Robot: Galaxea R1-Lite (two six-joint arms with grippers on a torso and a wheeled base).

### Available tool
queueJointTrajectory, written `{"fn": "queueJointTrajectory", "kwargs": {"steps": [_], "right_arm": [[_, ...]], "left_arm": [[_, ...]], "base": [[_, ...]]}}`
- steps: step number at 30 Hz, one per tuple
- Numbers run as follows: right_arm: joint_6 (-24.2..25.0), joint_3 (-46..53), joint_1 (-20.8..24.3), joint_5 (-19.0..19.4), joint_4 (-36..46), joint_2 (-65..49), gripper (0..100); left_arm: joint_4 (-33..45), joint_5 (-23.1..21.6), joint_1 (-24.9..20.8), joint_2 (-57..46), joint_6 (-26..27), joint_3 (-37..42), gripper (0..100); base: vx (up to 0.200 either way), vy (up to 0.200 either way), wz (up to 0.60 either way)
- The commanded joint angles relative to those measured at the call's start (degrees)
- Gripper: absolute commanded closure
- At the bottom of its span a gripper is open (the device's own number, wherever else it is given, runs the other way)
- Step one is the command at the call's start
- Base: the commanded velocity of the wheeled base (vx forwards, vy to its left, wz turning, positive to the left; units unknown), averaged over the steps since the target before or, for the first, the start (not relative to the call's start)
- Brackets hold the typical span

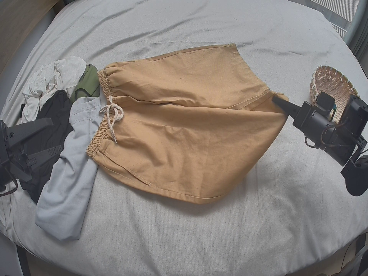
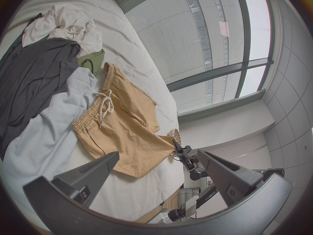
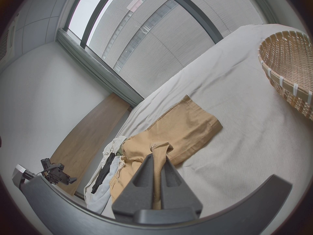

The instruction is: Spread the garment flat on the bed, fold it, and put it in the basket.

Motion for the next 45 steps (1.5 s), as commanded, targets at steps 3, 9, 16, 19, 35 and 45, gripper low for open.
{"fn": "queueJointTrajectory", "kwargs": {"steps": [3, 9, 16, 19, 35, 45], "right_arm": [[0.2, -10.7, 0.8, -1.3, 0.2, 9.1, 100], [0.6, -23.5, 2.4, -3.7, 1.6, 18.3, 100], [1.7, -36.7, 2.4, -6.2, 4.3, 27.6, 100], [1.7, -41.3, 2.4, -8.1, 4.4, 30.9, 100], [2.7, -43.5, 4.0, -10.9, 2.9, 31.4, 0], [3.1, -26.4, 0.2, -11.3, 2.7, 14.0, 0]], "left_arm": [[-0.5, 0.2, -0.3, 0.5, 0.0, -0.1, 0], [-1.1, 0.2, -0.4, 0.6, 0.0, 0.4, 0], [-1.1, 0.2, -0.4, 0.9, 0.0, 0.4, 0], [-1.1, 0.2, -0.4, 1.7, 0.0, 0.4, 0], [-1.1, 0.3, -0.4, 1.4, 0.0, 1.1, 0], [-1.1, 0.3, -0.4, 0.8, 0.0, 1.7, 0]], "base": [[0.000, 0.000, 0.00], [0.000, 0.000, 0.00], [0.000, 0.000, 0.00], [0.000, 0.000, 0.00], [0.000, 0.000, 0.00], [0.000, 0.000, 0.00]]}}
